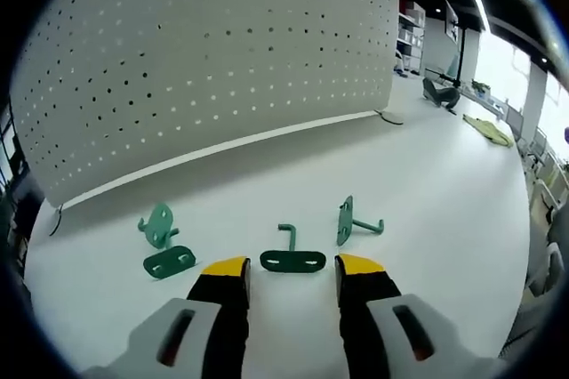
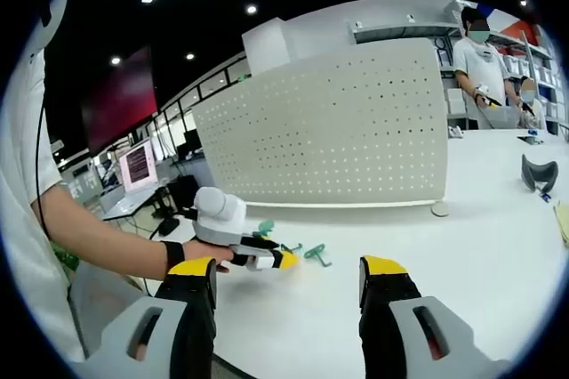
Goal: Insert the hook assembly into the mounting plate slot until the hook locks in place.
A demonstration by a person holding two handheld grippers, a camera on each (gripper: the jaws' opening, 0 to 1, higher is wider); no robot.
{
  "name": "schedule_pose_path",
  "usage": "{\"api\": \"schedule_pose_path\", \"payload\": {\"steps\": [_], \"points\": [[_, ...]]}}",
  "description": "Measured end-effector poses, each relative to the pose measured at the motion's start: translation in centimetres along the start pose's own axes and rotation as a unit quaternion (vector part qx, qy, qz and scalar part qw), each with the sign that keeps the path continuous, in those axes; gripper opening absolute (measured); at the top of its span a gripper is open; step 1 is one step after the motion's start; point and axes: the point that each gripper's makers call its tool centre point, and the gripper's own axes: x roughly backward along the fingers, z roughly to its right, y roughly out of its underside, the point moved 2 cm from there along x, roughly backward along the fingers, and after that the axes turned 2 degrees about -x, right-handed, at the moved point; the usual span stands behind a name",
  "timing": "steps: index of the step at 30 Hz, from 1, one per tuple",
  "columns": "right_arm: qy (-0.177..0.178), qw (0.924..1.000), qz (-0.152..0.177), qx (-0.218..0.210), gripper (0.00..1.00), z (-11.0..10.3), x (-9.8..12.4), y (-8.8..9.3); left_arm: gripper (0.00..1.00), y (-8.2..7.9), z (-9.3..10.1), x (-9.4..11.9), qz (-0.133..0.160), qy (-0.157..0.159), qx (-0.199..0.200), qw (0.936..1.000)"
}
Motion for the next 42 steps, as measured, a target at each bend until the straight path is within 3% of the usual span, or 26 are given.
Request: {"api": "schedule_pose_path", "payload": {"steps": [6, 23, 34, 42], "points": [[0.003, 1.0, 0.0, -0.003, 0.66, 0.2, 0.1, 0.0, 0.36, 0.1, -0.4, -0.4, 0.001, -0.002, 0.007, 1.0], [0.005, 1.0, -0.001, -0.002, 0.66, 0.1, 0.0, -0.1, 0.31, -0.1, 0.0, -0.7, 0.006, 0.033, -0.018, 0.9993], [-0.011, 0.9999, 0.0, 0.007, 0.65, -0.6, -0.4, -0.7, 0.3, -0.3, -0.4, 1.1, 0.023, 0.061, 0.015, 0.9978], [-0.029, 0.9994, -0.002, 0.019, 0.65, -1.7, -0.8, -1.1, 0.3, -1.5, -1.5, 3.7, 0.068, 0.067, 0.021, 0.9952]]}}
